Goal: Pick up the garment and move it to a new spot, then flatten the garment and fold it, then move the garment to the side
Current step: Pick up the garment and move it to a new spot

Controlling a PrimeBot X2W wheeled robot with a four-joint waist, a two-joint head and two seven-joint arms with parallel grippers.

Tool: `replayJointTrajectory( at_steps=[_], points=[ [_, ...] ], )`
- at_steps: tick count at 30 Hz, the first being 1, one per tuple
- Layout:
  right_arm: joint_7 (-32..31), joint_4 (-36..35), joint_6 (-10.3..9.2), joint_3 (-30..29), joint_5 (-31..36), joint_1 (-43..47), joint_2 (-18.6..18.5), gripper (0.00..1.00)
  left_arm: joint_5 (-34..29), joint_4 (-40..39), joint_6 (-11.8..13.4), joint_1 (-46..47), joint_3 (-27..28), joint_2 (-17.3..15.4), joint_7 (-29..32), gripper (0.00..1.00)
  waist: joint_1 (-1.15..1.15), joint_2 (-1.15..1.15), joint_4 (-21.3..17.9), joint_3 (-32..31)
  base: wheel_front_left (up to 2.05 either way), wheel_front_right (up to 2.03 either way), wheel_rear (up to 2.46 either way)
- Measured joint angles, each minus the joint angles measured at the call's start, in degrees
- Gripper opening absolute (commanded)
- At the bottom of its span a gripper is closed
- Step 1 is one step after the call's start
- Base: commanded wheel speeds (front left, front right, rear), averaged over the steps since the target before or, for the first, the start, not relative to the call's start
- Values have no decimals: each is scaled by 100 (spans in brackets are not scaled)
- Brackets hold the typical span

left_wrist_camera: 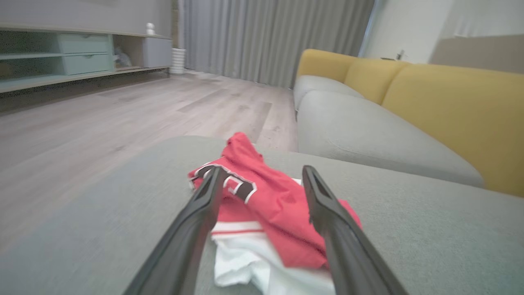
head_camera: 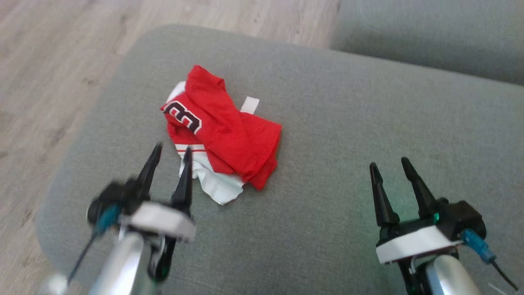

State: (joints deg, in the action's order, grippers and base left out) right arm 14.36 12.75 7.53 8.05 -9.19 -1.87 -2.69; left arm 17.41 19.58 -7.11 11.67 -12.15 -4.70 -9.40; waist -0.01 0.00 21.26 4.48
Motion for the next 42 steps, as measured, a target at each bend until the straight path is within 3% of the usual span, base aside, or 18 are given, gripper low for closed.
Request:
replayJointTrajectory(
  at_steps=[5, 10, 13, 25, 26, 27, 33, 42],
  points=[
    [1, -42, 0, -100, 174, -316, -1, 100, 330, 197, -4, 1222, -1011, -397, 1009, 100, -1, 0, -170, 386, 0, 0, 0],
    [1, -123, 0, -188, 216, -602, -7, 100, 954, 359, -47, 1811, -2031, -786, 1929, 100, -1, 0, -381, 738, 0, 0, 0],
    [1, -140, 0, -189, 222, -651, -7, 100, 1222, 523, -47, 2015, -2368, -1011, 2261, 100, -1, 0, -524, 896, 0, 0, 0],
    [1, -168, 0, -189, 218, -723, -9, 100, 1911, 996, -47, 2413, -3114, -1293, 3066, 100, 0, 0, -921, 1159, 0, 0, 0],
    [1, -168, 0, -187, 213, -732, -9, 100, 1951, 996, -47, 2436, -3159, -1325, 3097, 26, 0, 0, -942, 1158, 0, 0, 0],
    [1, -168, 0, -185, 212, -744, -9, 100, 1985, 1002, -47, 2456, -3164, -1343, 3088, 0, 0, 0, -961, 1153, 0, 0, 0],
    [1, -146, 0, -168, 165, -799, -9, 100, 1933, 1002, -25, 2474, -3128, -1389, 2385, 0, 0, 0, -1053, 989, 0, 0, 0],
    [1, -236, 0, -215, 18, -783, -9, 100, 1445, 91, 379, 2666, -2808, -1456, 828, 0, 1, 0, -1281, 614, 0, 0, 0]
  ],
)
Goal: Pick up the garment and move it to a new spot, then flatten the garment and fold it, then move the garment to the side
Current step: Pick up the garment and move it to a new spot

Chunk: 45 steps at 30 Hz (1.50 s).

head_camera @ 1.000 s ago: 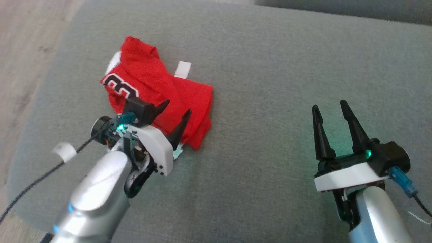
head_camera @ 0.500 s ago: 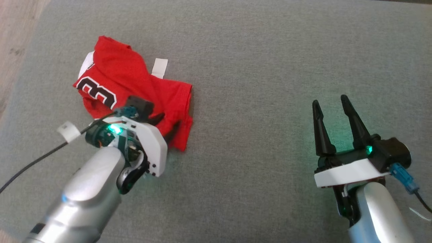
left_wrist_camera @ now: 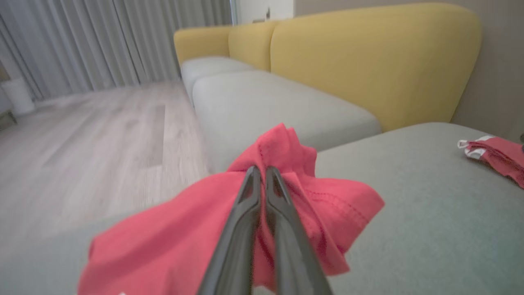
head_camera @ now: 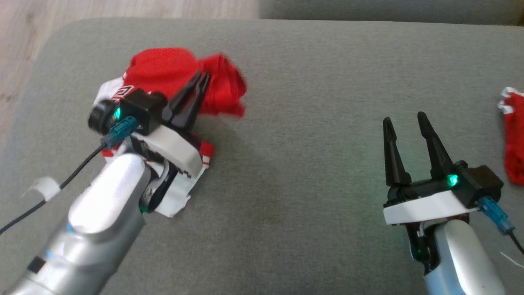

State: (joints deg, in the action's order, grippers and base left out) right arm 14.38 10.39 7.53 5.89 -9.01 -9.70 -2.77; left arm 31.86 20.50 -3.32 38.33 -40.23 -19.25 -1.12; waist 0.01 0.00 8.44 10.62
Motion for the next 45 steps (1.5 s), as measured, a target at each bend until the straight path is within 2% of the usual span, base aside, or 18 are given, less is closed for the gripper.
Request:
replayJointTrajectory(
  at_steps=[2, 5, 15, 26, 33, 34, 35, 36, 39, 45],
  points=[
    [0, -2, 0, -11, 0, 22, 0, 100, -237, -249, 92, 104, -4, -56, -192, 0, 0, 0, -77, -47, 0, 0, 0],
    [0, -1, 0, -9, -11, 96, 1, 100, -266, -581, 211, 176, 83, -51, -367, 0, 0, 0, -211, -88, 0, 0, 0],
    [0, -74, 0, 64, -264, 70, 1, 100, -64, -1001, 328, 527, 293, -14, -240, 0, 0, 0, -826, 7, 0, 0, 0],
    [0, -253, 0, 297, -667, -224, 1, 100, -219, -912, 74, 1528, 131, 80, 55, 0, -1, 0, -1739, 418, 0, 0, 0],
    [0, -312, 0, 399, -823, -290, 1, 100, -275, -288, -118, 1989, -125, 600, -67, 0, -1, 0, -2320, 632, 0, 0, 0],
    [0, -311, 0, 408, -823, -290, 0, 100, -271, -159, -200, 2035, -238, 658, -126, 8, -2, 0, -2386, 647, 0, 0, 0],
    [0, -311, 0, 416, -823, -290, 1, 100, -238, -30, -259, 2052, -307, 719, -191, 75, -2, 0, -2438, 654, 0, 0, 0],
    [0, -311, 0, 417, -823, -290, 1, 100, -176, 134, -278, 2052, -347, 758, -200, 100, -1, 0, -2476, 655, 0, 0, 0],
    [0, -311, 0, 388, -823, -287, 0, 100, -209, 535, -305, 2037, -441, 736, -389, 100, -1, 0, -2478, 610, 0, 0, 0],
    [0, -302, 0, 263, -746, -248, 1, 100, -136, 762, -318, 1922, -297, 538, -818, 100, 0, 0, -2247, 488, 0, 0, 0]
  ],
)
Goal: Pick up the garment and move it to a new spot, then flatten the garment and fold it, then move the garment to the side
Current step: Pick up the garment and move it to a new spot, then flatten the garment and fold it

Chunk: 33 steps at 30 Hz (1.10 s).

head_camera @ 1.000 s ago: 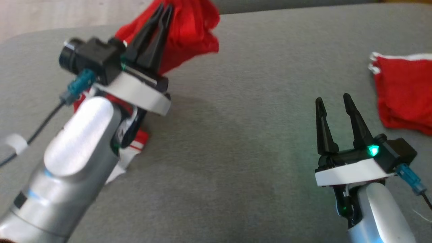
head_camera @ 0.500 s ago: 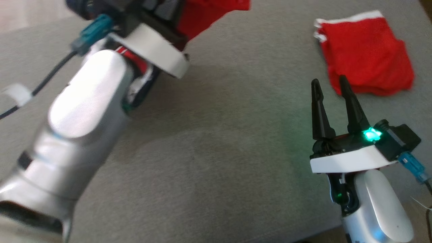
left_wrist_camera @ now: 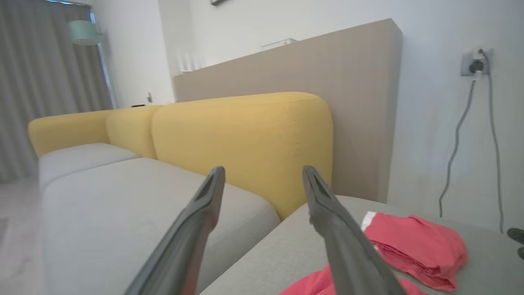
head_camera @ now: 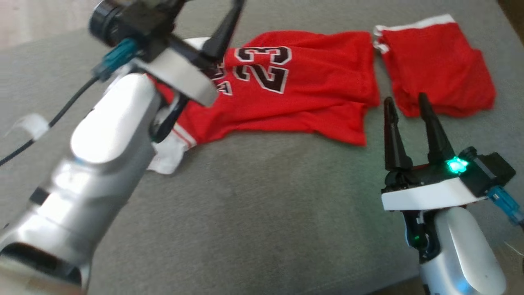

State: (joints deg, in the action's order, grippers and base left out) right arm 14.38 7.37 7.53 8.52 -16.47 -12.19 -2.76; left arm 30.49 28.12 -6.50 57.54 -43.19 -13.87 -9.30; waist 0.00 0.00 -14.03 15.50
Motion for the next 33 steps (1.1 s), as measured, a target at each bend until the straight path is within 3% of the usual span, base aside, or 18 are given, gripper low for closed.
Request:
replayJointTrajectory(
  at_steps=[8, 15, 20, 23, 27, 33],
  points=[
    [0, 62, 0, -343, 366, 200, 0, 100, 193, -263, 319, -816, 405, -521, -353, 100, 0, 0, 642, -273, 0, 0, 0],
    [0, 129, 0, -463, 558, 336, 1, 100, 493, -921, 765, -2352, 680, -710, -485, 100, 1, 0, 1128, -659, 0, 0, 0],
    [0, 230, 0, -492, 599, 664, 2, 100, 642, -1332, 1098, -3517, 827, -649, -500, 100, 1, 0, 1386, -897, 0, 0, 0],
    [0, 261, 0, -492, 597, 739, 3, 100, 687, -1553, 1258, -4136, 1101, -444, -500, 100, 1, 0, 1485, -952, 0, 0, 0],
    [0, 261, 0, -415, 597, 736, 3, 100, 403, -1827, 1277, -4627, 1547, -101, -504, 100, 0, 0, 1483, -914, 0, 0, 0],
    [0, 255, 0, -387, 598, 708, 3, 100, 82, -1718, 1068, -4599, 1847, -8, -513, 100, 0, 0, 1398, -855, 0, 0, 0]
  ],
)
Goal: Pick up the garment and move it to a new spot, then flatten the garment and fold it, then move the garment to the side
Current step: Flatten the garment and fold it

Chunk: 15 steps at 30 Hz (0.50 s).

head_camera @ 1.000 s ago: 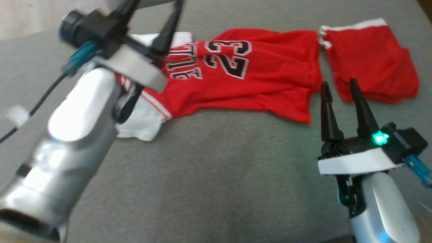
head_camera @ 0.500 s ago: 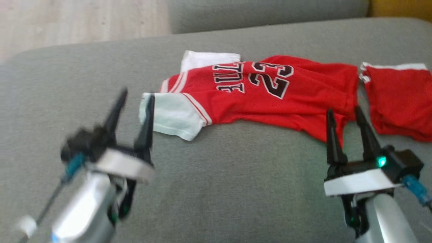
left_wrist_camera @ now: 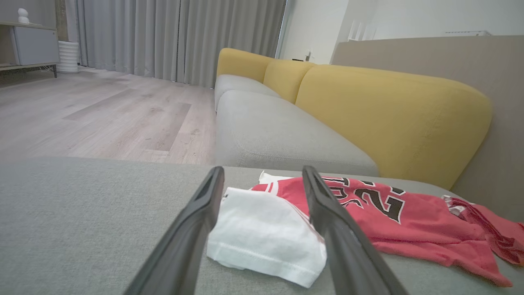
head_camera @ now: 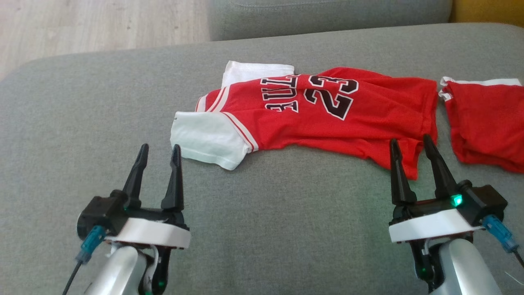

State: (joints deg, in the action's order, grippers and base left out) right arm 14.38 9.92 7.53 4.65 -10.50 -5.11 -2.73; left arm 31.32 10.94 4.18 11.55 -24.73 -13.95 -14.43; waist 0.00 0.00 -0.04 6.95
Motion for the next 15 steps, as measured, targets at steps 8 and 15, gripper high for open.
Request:
replayJointTrajectory(
  at_steps=[8, 15],
  points=[
    [0, -81, 0, 35, 0, -40, -1, 100, -132, 904, -15, 438, -21, -99, 379, 100, 0, 0, -157, 247, 0, 0, 0],
    [0, -152, 0, 48, -1, -235, -1, 100, -216, 1538, -85, 1104, -121, -193, 769, 100, -1, 0, -283, 638, 0, 0, 0]
  ],
)
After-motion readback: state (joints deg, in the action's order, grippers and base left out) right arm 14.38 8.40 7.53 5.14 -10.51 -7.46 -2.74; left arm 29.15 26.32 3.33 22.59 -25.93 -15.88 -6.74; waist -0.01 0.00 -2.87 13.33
